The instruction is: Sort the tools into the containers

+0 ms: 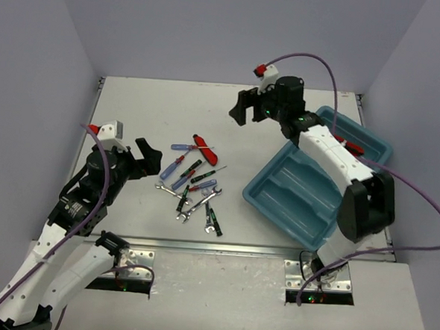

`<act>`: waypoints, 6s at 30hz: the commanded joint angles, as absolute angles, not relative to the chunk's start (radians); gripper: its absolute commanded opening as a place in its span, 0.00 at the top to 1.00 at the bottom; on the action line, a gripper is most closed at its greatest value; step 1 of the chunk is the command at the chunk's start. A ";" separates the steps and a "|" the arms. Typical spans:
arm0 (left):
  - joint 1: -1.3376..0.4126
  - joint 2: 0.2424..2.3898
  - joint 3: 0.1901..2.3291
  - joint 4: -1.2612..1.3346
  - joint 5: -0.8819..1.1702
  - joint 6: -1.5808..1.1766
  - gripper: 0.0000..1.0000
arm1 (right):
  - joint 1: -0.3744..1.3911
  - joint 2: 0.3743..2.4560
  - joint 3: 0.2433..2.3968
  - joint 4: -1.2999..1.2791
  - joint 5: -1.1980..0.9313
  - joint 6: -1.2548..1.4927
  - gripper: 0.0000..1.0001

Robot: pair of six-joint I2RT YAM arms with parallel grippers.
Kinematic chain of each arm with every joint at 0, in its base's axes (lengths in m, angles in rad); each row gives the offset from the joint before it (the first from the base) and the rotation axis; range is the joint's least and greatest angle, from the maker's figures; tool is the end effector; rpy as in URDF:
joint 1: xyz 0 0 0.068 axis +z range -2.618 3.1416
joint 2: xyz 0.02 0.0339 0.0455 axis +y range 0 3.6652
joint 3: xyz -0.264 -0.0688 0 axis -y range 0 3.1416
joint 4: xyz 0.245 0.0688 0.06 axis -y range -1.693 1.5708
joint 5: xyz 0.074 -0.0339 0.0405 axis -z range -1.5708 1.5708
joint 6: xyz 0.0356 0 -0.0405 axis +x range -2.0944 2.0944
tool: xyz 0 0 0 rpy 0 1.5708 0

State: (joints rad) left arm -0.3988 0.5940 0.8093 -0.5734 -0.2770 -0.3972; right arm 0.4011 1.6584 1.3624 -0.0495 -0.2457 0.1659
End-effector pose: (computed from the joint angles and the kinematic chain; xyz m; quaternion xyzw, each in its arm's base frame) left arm 0.1228 -0.0412 0.3343 -0.0780 0.8139 -0.1142 0.5643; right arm 0.3622 0.1630 0.3257 -0.1652 0.7981 0.2559 0.5199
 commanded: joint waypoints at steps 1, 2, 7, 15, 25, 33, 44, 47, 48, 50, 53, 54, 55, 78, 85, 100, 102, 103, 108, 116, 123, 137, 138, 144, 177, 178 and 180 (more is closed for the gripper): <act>-0.397 0.616 0.818 -0.554 -0.307 -0.394 0.00 | 0.573 1.948 1.556 -0.259 -0.143 0.260 0.01; -0.396 0.615 0.818 -0.555 -0.310 -0.395 0.00 | 0.617 2.001 1.606 -0.296 -0.036 0.255 0.01; -0.397 0.616 0.816 -0.555 -0.318 -0.397 0.00 | 0.687 2.170 1.768 -0.431 0.114 0.254 0.07; -0.392 0.629 0.818 -0.557 -0.321 -0.397 0.00 | 0.723 2.261 1.803 -0.426 0.149 0.235 0.21; -0.391 0.626 0.818 -0.555 -0.314 -0.397 0.00 | 0.698 2.286 1.805 -0.414 0.136 0.253 0.34; -0.391 0.618 0.816 -0.556 -0.316 -0.397 0.00 | 0.686 2.322 1.798 -0.414 0.072 0.290 0.37; -0.391 0.609 0.816 -0.555 -0.311 -0.397 0.00 | 0.672 2.304 1.744 -0.408 0.177 0.242 0.64; -0.392 0.608 0.815 -0.554 -0.311 -0.397 0.00 | 0.662 2.287 1.728 -0.406 0.212 0.200 0.73; -0.393 0.606 0.815 -0.554 -0.312 -0.397 0.00 | 0.657 2.279 1.716 -0.405 0.226 0.185 0.76; -0.393 0.603 0.815 -0.554 -0.313 -0.397 0.00 | 0.649 2.263 1.693 -0.403 0.254 0.160 0.81; -0.391 0.603 0.815 -0.554 -0.311 -0.397 0.00 | 0.633 2.231 1.662 -0.394 0.299 0.118 0.90; -0.392 0.604 0.815 -0.554 -0.311 -0.397 0.00 | 0.630 2.222 1.656 -0.392 0.315 0.102 0.93; -0.392 0.604 0.815 -0.554 -0.311 -0.397 0.00 | 0.626 2.213 1.652 -0.391 0.325 0.092 0.96; -0.392 0.570 0.815 -0.550 -0.298 -0.395 0.00 | 0.326 1.754 1.460 -0.233 0.267 -0.423 1.00; -0.393 0.542 0.814 -0.542 -0.268 -0.390 0.00 | 0.087 1.523 1.134 -0.041 0.182 -0.719 1.00; -0.396 0.496 0.808 -0.531 -0.241 -0.385 0.00 | -0.158 1.537 0.925 0.205 0.153 -0.914 1.00; -0.396 0.499 0.808 -0.531 -0.239 -0.385 0.00 | -0.162 1.553 0.920 0.218 0.163 -0.916 1.00; -0.396 0.498 0.808 -0.531 -0.238 -0.385 0.00 | -0.166 1.564 0.917 0.222 0.169 -0.918 1.00; -0.396 0.496 0.808 -0.531 -0.237 -0.385 0.00 | -0.182 1.590 0.913 0.233 0.164 -0.917 0.91; -0.396 0.494 0.807 -0.532 -0.238 -0.385 0.00 | -0.185 1.649 0.955 0.189 0.229 -0.844 0.39; -0.397 0.499 0.808 -0.531 -0.242 -0.385 0.00 | -0.169 1.608 1.034 0.097 0.201 -0.674 0.01; -0.395 0.577 0.814 -0.544 -0.282 -0.390 0.00 | 0.414 1.568 1.436 -0.520 0.345 0.121 0.01; -0.396 0.585 0.815 -0.545 -0.286 -0.391 0.00 | 0.461 1.545 1.397 -0.491 0.304 0.148 0.01; -0.355 0.631 0.823 -0.556 -0.305 -0.394 0.00 | 0.733 1.458 1.094 -0.213 0.184 0.411 0.01; -0.275 0.683 0.821 -0.549 -0.274 -0.387 0.00 | 0.718 2.405 1.985 -0.457 -0.115 -0.521 0.41; -0.275 0.679 0.821 -0.549 -0.276 -0.387 0.00 | 0.715 2.422 2.008 -0.462 -0.127 -0.534 0.41; -0.275 0.674 0.822 -0.549 -0.275 -0.387 0.00 | 0.706 2.438 2.027 -0.465 -0.148 -0.551 0.42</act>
